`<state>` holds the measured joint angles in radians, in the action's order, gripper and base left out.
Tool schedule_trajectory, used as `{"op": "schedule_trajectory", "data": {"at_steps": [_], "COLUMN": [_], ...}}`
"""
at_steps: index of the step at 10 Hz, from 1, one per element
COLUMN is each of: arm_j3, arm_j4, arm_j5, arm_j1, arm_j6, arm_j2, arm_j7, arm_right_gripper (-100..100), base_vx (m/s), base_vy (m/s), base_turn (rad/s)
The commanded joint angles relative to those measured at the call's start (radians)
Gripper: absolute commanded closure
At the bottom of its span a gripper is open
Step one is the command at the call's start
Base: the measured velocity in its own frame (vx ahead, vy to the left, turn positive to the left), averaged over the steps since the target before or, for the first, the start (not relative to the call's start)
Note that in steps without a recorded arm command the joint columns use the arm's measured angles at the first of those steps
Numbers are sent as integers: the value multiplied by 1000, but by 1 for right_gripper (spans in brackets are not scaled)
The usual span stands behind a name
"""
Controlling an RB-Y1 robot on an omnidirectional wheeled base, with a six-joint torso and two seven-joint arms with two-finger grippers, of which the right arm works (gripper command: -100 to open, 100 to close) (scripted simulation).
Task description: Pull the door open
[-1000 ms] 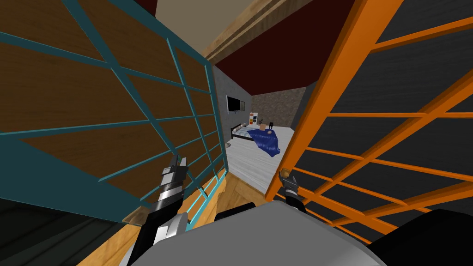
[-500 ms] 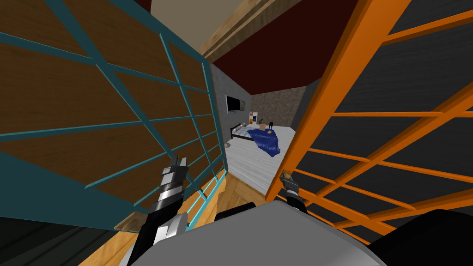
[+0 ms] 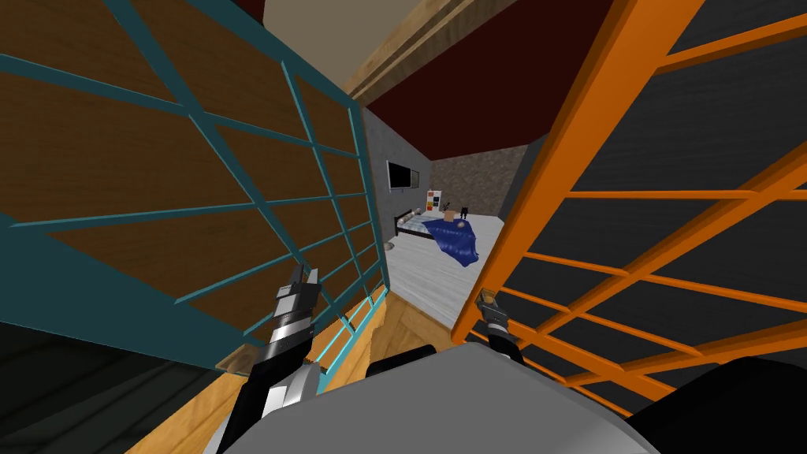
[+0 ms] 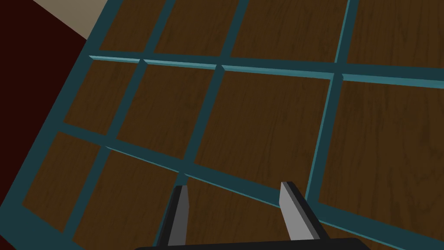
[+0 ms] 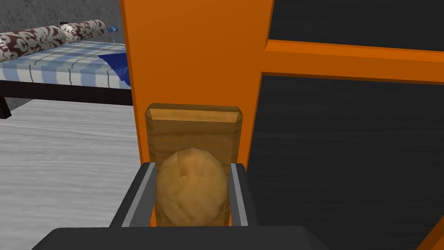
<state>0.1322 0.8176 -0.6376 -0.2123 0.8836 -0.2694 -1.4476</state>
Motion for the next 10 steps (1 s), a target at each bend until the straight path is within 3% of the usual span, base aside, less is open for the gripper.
{"op": "schedule_trajectory", "data": {"at_steps": [1,7,8,10], "arm_j3": [-19,-109,-104,-141], "arm_j4": [6,44,21,34], "arm_j5": [11,65,61,84], "arm_j1": [-8,-33,-24,-41], "arm_j6": [0,1,8,18], "arm_j2": [-1,-28,-25,-39], "arm_j7": [-11,-71,-69,-96], "arm_right_gripper": [100,100,100,100], "base_vx": [-209,-242,-106,-246], "base_vy": [-10,24,20,4], "base_turn": [74,82,23,84]}}
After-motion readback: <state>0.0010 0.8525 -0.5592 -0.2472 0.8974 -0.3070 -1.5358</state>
